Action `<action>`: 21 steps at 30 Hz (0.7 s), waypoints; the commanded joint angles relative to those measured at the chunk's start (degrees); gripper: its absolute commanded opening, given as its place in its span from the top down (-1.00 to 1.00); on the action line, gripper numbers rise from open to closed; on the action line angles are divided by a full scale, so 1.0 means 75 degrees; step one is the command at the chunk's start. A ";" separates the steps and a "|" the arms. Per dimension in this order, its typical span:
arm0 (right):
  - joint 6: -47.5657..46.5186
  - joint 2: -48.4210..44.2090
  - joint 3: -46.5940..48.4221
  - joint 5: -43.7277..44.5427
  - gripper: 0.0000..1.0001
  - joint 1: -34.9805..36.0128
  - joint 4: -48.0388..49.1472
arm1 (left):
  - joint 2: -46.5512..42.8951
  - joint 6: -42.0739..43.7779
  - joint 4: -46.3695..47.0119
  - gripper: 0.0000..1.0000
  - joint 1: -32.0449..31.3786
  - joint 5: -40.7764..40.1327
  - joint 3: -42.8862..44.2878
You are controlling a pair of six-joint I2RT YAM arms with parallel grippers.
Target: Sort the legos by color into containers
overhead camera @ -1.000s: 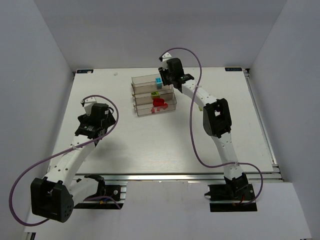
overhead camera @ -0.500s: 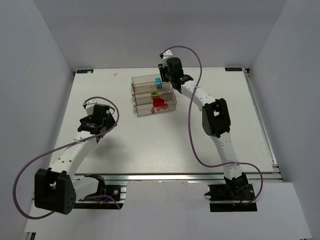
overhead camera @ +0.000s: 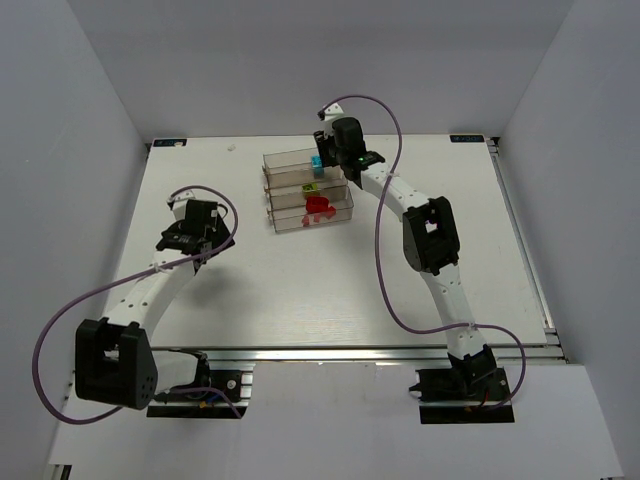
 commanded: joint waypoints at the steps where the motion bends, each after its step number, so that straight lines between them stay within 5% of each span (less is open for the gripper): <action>1: -0.0007 -0.0038 -0.0073 -0.0058 0.00 -0.0024 0.0391 | 0.0121 0.0152 0.0257 -0.96 0.0047 0.0160 0.0497; 4: 0.0005 -0.0085 -0.0085 -0.0128 -0.15 -0.0001 0.0380 | 0.0390 0.0128 0.0340 -0.96 0.0117 0.0195 0.0626; 11: 0.0063 -0.0506 -0.0376 -0.0187 -0.13 -0.0025 0.0368 | 0.0789 0.0257 0.0445 -0.96 0.0188 0.0183 0.0919; 14: 0.0040 -0.1395 -0.0950 -0.0688 0.36 -0.0048 0.0391 | 0.1023 0.0409 0.0609 -0.89 0.0269 0.0066 0.1013; 15: -0.0006 -0.1665 -0.1474 -0.1491 0.79 -0.0083 0.0391 | 0.1128 0.0537 0.0633 -0.72 0.0270 0.0066 0.1071; 16: -0.0123 -0.2248 -0.1653 -0.1963 1.00 -0.0153 0.0299 | 0.1407 0.0620 0.0679 -0.62 0.0270 0.0020 0.1188; 19: -0.0323 -0.3442 -0.2367 -0.3931 1.00 -0.0386 -0.0509 | 0.1901 0.0901 0.0796 -0.10 0.0422 0.0264 0.1550; 21: -0.0452 -0.4207 -0.3163 -0.5567 0.84 -0.0586 -0.0570 | 0.2498 0.0890 0.0843 -0.01 0.0586 0.0522 0.1797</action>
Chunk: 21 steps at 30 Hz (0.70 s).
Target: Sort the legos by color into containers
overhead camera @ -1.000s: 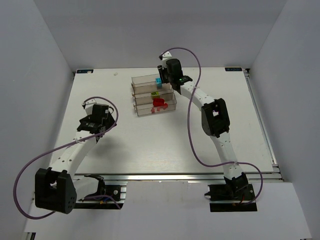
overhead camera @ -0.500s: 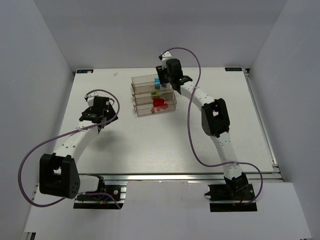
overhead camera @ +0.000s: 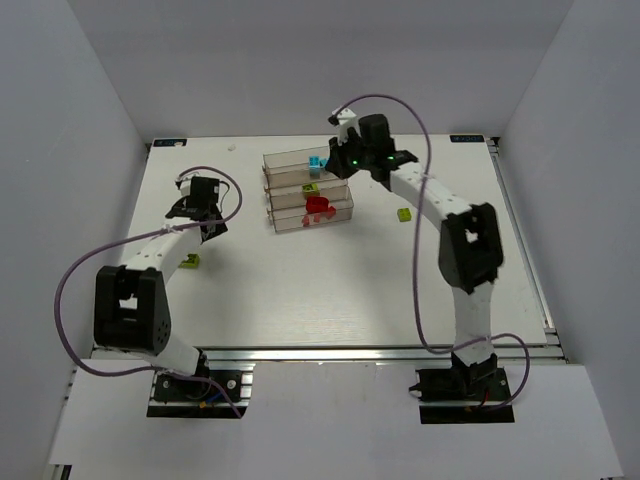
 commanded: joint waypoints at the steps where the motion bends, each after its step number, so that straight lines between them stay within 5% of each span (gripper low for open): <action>1: -0.0260 -0.2461 -0.1335 -0.3194 0.60 -0.0470 0.0153 | 0.0637 0.0194 0.0307 -0.05 0.0303 0.0310 0.0678; 2: -0.0260 -0.2886 -0.1820 -0.3559 0.36 -0.0529 0.0212 | 0.0801 0.0240 0.0377 -0.16 0.0304 0.0427 0.0762; 3: -0.0260 -0.3274 -0.2278 -0.4038 -0.15 -0.0669 0.0271 | 0.1093 0.0298 0.0448 -0.33 0.0397 0.0474 0.0855; 4: -0.0364 -0.4043 -0.3129 -0.4159 -0.34 -0.0740 0.0364 | 0.1224 0.0334 0.0576 -0.53 0.0502 0.0567 0.0914; 7: -0.0412 -0.5462 -0.4654 -0.3903 -0.75 -0.0927 0.0609 | 0.1786 0.0498 0.0671 -0.70 0.0678 0.0791 0.1242; 15: -0.0459 -0.6780 -0.5937 -0.3562 -0.68 -0.1771 0.0270 | 0.3333 0.0768 0.0343 -0.55 0.0831 0.1083 0.2613; 21: -0.0155 -0.6829 -0.6102 -0.3925 -0.48 -0.2392 0.0400 | 0.3733 0.0697 0.0132 -0.03 0.0902 0.1271 0.3025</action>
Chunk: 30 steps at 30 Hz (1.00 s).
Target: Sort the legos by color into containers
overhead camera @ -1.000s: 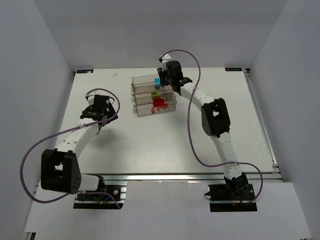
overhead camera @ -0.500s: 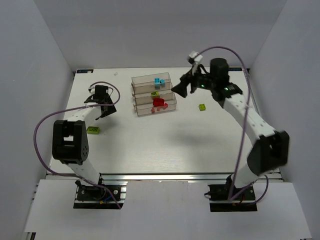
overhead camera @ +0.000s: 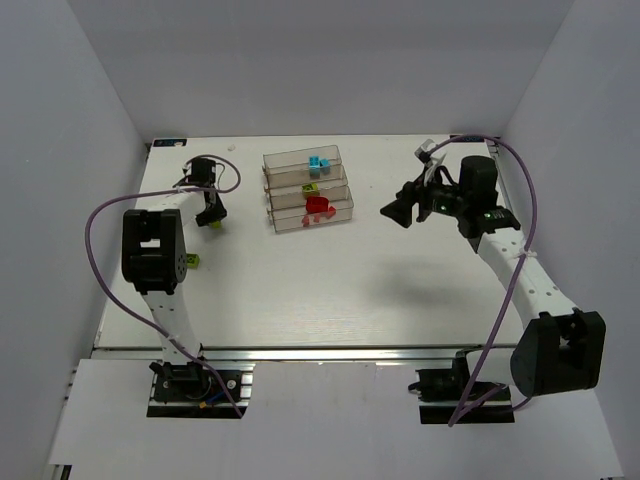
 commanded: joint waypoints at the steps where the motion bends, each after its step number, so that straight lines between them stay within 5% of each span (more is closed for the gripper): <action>1: 0.0210 -0.0158 0.0099 -0.0393 -0.47 -0.0381 0.0170 | -0.0207 0.0030 -0.0096 0.07 0.0045 0.0309 0.0195; 7: 0.0164 0.0018 0.0052 -0.0231 -0.40 -0.0757 0.0205 | -0.1108 -0.0040 0.0138 0.91 -0.0048 0.1023 -0.0156; 10: 0.0000 0.0100 -0.0006 0.0319 0.03 -0.0840 0.0205 | -0.1905 0.0135 0.0571 1.00 -0.0190 0.1690 -0.0251; 13: -0.0024 0.0252 -0.0018 0.0649 0.95 -0.1085 0.0228 | -0.2363 0.0357 0.1309 1.00 -0.0341 0.3341 -0.0240; 14: -0.0024 0.0369 -0.0007 0.0649 1.00 -0.1133 0.0228 | -0.2364 0.0463 0.1868 1.00 -0.0342 0.4575 -0.0228; 18: -0.0047 0.0627 0.0111 0.0544 1.00 -0.1285 0.0041 | -0.0801 0.1234 0.2144 1.00 -0.0483 0.7623 0.0988; 20: -0.0036 0.0698 0.0111 0.0416 1.00 -0.1403 0.0006 | -0.0152 0.1994 0.1783 1.00 -0.0622 0.8335 0.2027; 30: -0.0129 0.0780 0.0087 0.0063 0.91 -0.1906 -0.0017 | 0.1291 0.5712 0.0984 0.97 -0.1361 0.7682 0.4152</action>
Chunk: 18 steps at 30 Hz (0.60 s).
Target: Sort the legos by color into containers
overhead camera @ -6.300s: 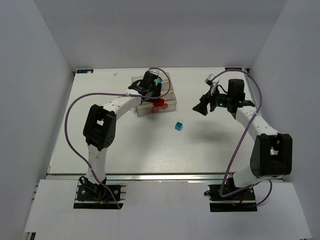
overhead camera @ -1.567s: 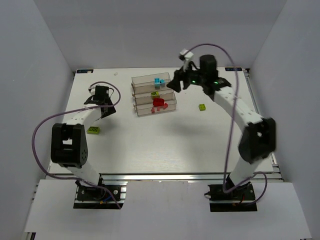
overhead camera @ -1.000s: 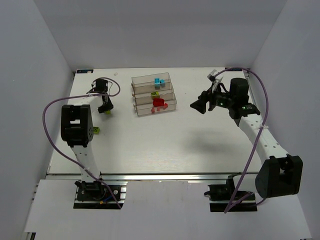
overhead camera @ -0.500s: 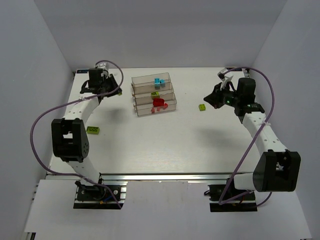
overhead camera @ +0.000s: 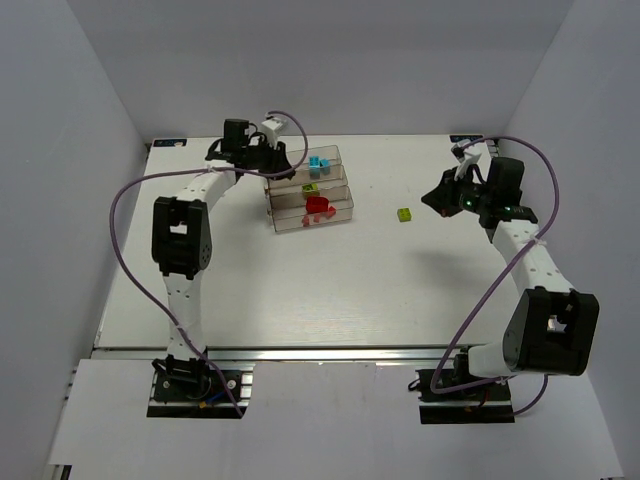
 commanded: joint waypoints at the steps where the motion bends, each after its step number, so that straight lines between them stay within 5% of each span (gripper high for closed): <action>1: -0.0179 0.0034 0.0105 -0.0286 0.85 -0.0123 0.0017 | -0.0098 0.1572 -0.0401 0.96 -0.0202 0.0163 0.0964; 2: -0.0179 0.0069 0.0116 -0.0310 0.68 -0.0123 0.0006 | 0.0030 0.1665 -0.0378 0.94 -0.0283 0.0104 0.0976; 6: -0.0203 0.0139 0.0175 -0.0462 0.51 -0.0228 -0.0065 | 0.0336 0.1877 -0.0448 0.82 -0.0366 -0.0165 0.1093; 10: -0.0214 0.0140 0.0152 -0.0556 0.33 -0.0357 -0.0100 | 0.0488 0.1854 -0.0460 0.14 -0.0530 -0.0494 0.1175; 12: -0.0238 0.0175 0.0163 -0.0615 0.17 -0.0393 -0.0112 | 0.0535 0.1830 -0.0472 0.03 -0.0612 -0.0728 0.1257; 18: -0.0577 0.0198 0.0070 -0.0767 -0.61 -0.0463 -0.0112 | 0.0489 0.1561 -0.0214 -0.18 -0.0612 -0.1220 0.1339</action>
